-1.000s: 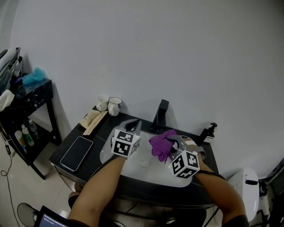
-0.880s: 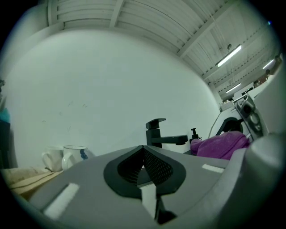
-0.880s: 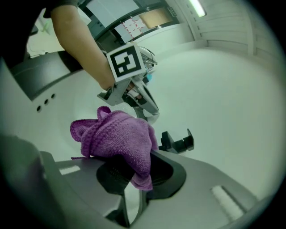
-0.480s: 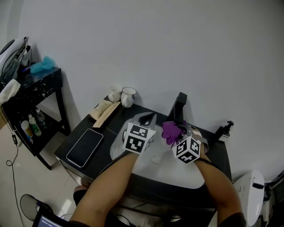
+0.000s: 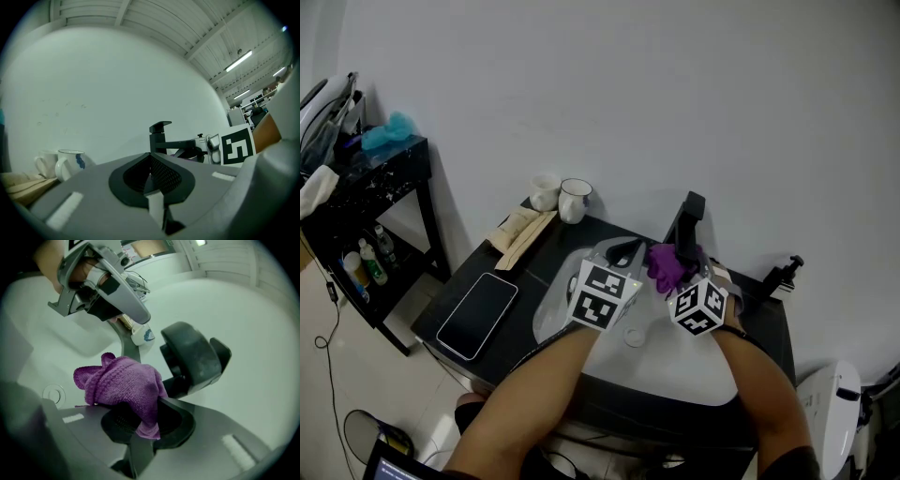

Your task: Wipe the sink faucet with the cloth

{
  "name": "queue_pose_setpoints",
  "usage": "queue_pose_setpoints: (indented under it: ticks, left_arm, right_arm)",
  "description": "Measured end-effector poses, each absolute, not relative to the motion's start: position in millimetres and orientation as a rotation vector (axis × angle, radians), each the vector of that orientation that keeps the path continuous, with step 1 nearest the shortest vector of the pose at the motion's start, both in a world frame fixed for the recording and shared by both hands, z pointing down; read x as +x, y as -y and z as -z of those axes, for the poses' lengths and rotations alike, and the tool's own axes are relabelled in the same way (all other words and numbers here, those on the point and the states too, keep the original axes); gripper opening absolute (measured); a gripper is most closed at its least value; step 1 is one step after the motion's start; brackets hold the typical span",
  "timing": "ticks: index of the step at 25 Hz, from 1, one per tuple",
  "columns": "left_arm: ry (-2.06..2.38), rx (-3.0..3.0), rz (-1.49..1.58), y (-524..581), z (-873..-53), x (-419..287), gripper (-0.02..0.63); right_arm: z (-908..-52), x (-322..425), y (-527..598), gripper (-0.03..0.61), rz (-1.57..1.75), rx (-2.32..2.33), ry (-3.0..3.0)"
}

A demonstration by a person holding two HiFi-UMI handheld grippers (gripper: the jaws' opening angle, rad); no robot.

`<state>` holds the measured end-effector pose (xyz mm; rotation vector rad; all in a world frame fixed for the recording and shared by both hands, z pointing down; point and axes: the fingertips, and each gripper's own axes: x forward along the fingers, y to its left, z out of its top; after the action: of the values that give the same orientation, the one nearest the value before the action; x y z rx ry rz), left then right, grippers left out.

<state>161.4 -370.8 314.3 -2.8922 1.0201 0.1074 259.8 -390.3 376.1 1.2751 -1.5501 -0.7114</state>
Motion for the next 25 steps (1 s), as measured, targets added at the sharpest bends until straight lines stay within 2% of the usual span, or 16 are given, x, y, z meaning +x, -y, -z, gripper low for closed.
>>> queue_pose_setpoints:
  ticks: [8,14,25]
  left_arm:
    - [-1.019,-2.894,-0.115,369,-314,160,0.018]
    - [-1.043,-2.896,-0.12,369,-313,155,0.017]
    - [-1.111,-2.937,-0.174,374,-313,143,0.018]
  right_arm:
    - [-403,258,385,0.064,0.68,1.186,1.518]
    - [-389,260,373,0.064,0.697,1.193,1.522]
    - [-335,330,353,0.064,0.655,1.311,1.451]
